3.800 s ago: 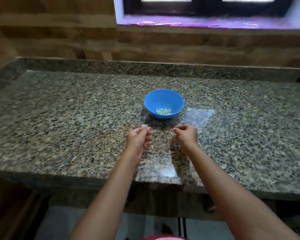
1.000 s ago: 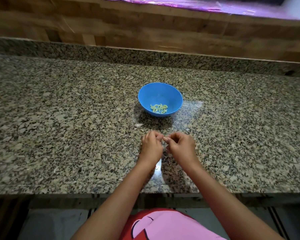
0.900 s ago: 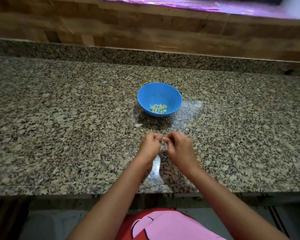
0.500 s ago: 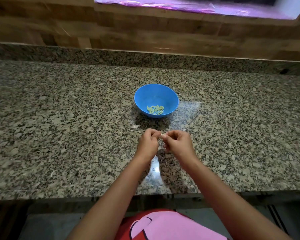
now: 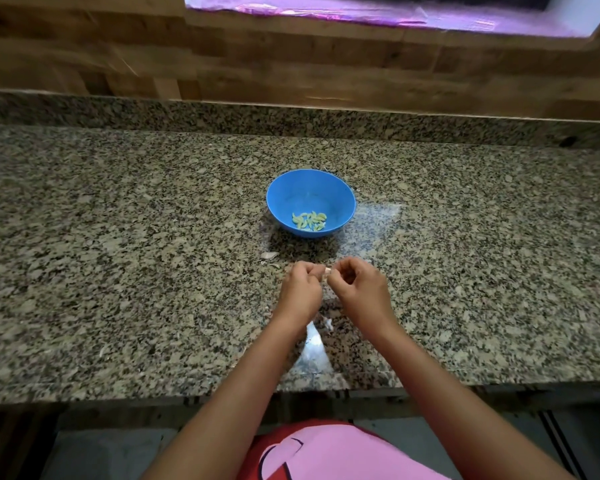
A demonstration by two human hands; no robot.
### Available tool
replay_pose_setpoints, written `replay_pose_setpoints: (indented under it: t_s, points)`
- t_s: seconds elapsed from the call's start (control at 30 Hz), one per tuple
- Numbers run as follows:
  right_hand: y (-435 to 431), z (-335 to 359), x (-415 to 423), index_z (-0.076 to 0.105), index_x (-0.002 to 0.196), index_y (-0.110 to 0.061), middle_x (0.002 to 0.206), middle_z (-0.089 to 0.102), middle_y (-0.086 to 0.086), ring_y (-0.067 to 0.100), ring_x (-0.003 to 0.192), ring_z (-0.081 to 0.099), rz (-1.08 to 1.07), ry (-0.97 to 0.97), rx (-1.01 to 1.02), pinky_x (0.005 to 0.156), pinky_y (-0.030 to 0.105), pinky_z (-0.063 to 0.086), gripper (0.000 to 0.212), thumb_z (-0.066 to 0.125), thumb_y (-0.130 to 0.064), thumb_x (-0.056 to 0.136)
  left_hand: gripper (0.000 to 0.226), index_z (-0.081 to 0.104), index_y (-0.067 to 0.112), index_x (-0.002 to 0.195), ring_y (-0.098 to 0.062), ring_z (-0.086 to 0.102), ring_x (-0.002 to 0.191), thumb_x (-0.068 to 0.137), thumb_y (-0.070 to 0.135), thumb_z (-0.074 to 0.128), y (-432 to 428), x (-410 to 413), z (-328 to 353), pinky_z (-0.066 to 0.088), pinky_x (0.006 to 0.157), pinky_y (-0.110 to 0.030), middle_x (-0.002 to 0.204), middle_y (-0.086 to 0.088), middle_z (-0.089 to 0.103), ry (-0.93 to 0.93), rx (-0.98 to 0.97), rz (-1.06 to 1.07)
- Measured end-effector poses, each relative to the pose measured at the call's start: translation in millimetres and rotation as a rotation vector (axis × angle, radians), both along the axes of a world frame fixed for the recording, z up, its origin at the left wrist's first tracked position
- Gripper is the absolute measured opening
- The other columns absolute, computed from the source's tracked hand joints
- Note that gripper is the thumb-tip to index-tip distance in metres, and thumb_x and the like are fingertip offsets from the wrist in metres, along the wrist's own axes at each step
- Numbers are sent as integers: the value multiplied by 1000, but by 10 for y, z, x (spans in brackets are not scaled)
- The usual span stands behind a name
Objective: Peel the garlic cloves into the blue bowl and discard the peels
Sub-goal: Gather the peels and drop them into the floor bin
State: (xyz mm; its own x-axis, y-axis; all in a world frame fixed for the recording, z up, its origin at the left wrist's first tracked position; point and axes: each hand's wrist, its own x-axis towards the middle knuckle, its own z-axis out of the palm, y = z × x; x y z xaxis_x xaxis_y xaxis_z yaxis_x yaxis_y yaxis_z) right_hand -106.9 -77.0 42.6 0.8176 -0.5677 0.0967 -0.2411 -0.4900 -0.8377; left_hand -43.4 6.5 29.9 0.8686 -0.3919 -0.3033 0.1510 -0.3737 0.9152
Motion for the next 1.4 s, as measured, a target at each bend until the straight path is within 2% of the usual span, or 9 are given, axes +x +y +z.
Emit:
replay_pose_setpoints:
  t_s: [0.13, 0.33, 0.43, 0.53, 0.7, 0.87, 1.03, 1.2, 1.4]
  points:
    - [-73, 6, -34, 62, 79, -6, 69, 62, 8, 13, 61, 54, -14, 15, 227, 58, 35, 52, 15, 62, -18, 88, 10, 61, 9, 83, -13, 51, 71, 92, 10, 57, 33, -15, 53, 46, 70, -25, 77, -5, 58, 235, -358, 30]
    - [-97, 3, -59, 61, 81, -6, 70, 60, 4, 18, 64, 56, -20, -7, 359, 58, 33, 52, 11, 61, -13, 89, 11, 62, 2, 81, -11, 53, 61, 89, -3, 56, 118, 29, 87, 49, 56, -15, 71, -7, 59, 297, -380, 9]
    - [-221, 15, -75, 60, 81, -9, 73, 60, 4, 19, 66, 57, -13, 61, 279, 64, 35, 53, 12, 56, -12, 92, 9, 62, -2, 85, -12, 57, 62, 88, -5, 54, 188, 49, 70, 52, 59, -16, 72, -9, 62, 395, -456, 53]
    - [-217, 15, -117, 64, 86, -9, 76, 60, 0, 11, 63, 54, 162, 300, -22, 56, 18, 43, 17, 51, -15, 95, 9, 63, -6, 89, -10, 62, 59, 87, -6, 54, 204, 74, 45, 54, 61, -16, 74, -11, 64, 471, -508, 89]
    - [-151, -3, -98, 64, 79, -14, 84, 64, 0, 11, 72, 62, 143, 360, -78, 66, 27, 52, 13, 66, -25, 87, 10, 65, -5, 92, -7, 61, 59, 87, -7, 56, 189, 69, 5, 54, 61, -14, 78, -10, 65, 339, -423, 45]
    - [-106, 62, -75, 61, 89, -8, 88, 66, 12, 22, 74, 67, 108, 184, 431, 72, 39, 59, 8, 67, -10, 85, 9, 67, 1, 89, -14, 63, 73, 84, -4, 62, 206, 59, -9, 54, 67, -19, 84, -11, 68, 252, -363, 16]
    - [-62, 39, -39, 63, 86, -7, 78, 67, 12, 21, 66, 66, 83, 156, 381, 69, 42, 59, 2, 64, -8, 88, 8, 68, 2, 85, -13, 62, 71, 83, -4, 63, 200, 29, -6, 53, 65, -18, 83, -10, 69, 194, -324, 38]
    - [23, -2, -31, 60, 84, -6, 70, 63, 5, 11, 57, 59, 20, 59, 364, 52, 22, 50, 6, 66, -7, 84, 11, 69, 7, 83, -11, 62, 67, 82, -3, 64, 178, 29, -1, 51, 62, -20, 79, -9, 69, 93, -253, 36]
    - [-52, -18, -6, 53, 81, -9, 70, 56, 5, 17, 61, 56, -4, 33, 460, 60, 41, 54, 16, 68, -2, 81, 13, 70, 11, 81, -10, 65, 72, 81, -2, 67, 206, 48, 29, 54, 69, -19, 79, -5, 70, 122, -284, -21]
